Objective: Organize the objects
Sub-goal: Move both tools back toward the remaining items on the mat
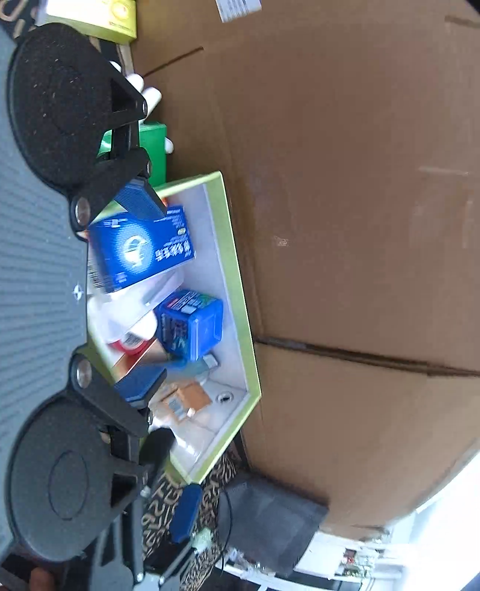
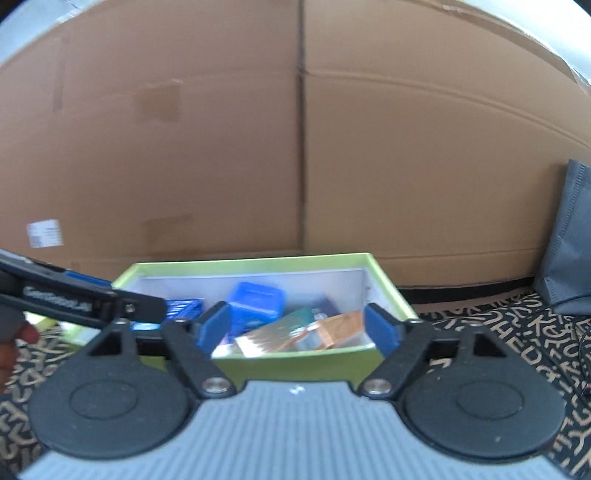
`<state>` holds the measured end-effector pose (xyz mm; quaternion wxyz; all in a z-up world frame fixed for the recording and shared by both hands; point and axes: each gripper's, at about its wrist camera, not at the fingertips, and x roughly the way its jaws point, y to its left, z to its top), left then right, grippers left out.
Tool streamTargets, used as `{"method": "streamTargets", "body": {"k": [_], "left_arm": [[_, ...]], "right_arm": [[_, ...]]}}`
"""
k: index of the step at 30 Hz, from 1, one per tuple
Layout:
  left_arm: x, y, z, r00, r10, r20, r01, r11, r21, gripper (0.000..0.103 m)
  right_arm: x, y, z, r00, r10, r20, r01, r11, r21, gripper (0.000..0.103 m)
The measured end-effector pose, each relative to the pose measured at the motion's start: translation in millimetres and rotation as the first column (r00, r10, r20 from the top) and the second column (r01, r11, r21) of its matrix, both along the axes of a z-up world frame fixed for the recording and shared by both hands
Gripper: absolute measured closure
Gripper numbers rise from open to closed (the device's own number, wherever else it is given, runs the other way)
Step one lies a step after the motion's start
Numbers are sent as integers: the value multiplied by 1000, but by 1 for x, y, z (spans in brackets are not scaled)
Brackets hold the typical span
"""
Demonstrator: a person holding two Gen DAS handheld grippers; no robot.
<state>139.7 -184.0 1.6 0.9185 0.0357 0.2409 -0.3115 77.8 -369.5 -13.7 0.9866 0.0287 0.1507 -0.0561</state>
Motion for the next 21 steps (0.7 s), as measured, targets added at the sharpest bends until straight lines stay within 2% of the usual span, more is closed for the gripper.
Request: {"method": "streamTargets", "body": {"k": [4, 9, 13, 18, 21], "left_arm": [[-20, 28, 0, 999, 19, 40, -19, 1000, 3, 14], [-48, 68, -7, 994, 100, 38, -100, 995, -8, 12], [-59, 110, -18, 981, 193, 25, -193, 981, 24, 10], [-45, 156, -43, 945, 326, -25, -324, 944, 65, 10], [-26, 180, -53, 912, 410, -9, -408, 909, 88, 10]], "right_arm": [[-8, 25, 8, 997, 71, 8, -72, 997, 12, 2], [-20, 58, 4, 988, 155, -19, -154, 988, 17, 0], [-28, 86, -3, 971, 229, -68, -230, 973, -3, 0], [-33, 117, -13, 944, 304, -125, -303, 953, 31, 0], [-33, 139, -16, 927, 345, -148, -347, 938, 13, 0]]}}
